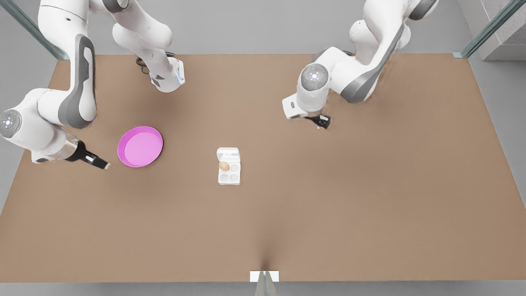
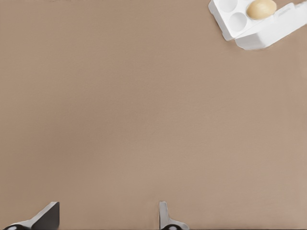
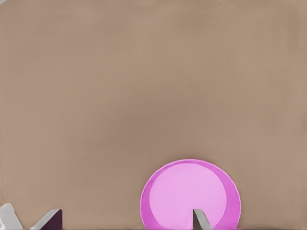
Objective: Pack egg into the box and close the box lid
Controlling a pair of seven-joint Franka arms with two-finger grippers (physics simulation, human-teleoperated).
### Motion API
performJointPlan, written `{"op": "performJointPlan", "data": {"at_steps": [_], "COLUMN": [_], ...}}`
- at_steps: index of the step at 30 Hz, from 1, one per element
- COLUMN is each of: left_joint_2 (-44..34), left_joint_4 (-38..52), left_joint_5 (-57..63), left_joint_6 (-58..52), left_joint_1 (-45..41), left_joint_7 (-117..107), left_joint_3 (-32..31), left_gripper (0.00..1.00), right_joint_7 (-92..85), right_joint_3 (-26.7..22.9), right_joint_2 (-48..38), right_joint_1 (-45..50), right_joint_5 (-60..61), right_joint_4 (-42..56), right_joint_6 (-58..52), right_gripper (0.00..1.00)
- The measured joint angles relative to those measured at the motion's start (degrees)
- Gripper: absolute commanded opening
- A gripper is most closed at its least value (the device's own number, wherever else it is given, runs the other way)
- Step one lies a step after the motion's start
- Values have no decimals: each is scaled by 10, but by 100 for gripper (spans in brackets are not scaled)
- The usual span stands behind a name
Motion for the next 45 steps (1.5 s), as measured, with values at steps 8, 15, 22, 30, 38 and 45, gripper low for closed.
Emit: {"op": "performJointPlan", "data": {"at_steps": [8, 15, 22, 30, 38, 45], "left_joint_2": [253, 305, 327, 375, 402, 400], "left_joint_4": [7, 89, 126, 224, 281, 297], "left_joint_5": [190, 264, 276, 277, 277, 253], "left_joint_6": [182, 267, 292, 301, 305, 291], "left_joint_1": [-210, -213, -211, -227, -210, -180], "left_joint_7": [-251, -414, -524, -601, -639, -642], "left_joint_3": [-3, 39, 69, 81, 92, 112], "left_gripper": [100, 100, 100, 100, 100, 100], "right_joint_7": [-86, -137, -171, -197, -213, -222], "right_joint_3": [51, 74, 79, 79, 79, 79], "right_joint_2": [-4, 18, 31, 38, 39, 40], "right_joint_1": [-4, -6, -5, -6, -5, -5], "right_joint_5": [-39, -56, -60, -60, -58, -57], "right_joint_4": [153, 159, 159, 159, 157, 153], "right_joint_6": [-149, -165, -154, -150, -149, -149], "right_gripper": [100, 100, 100, 100, 100, 100]}}
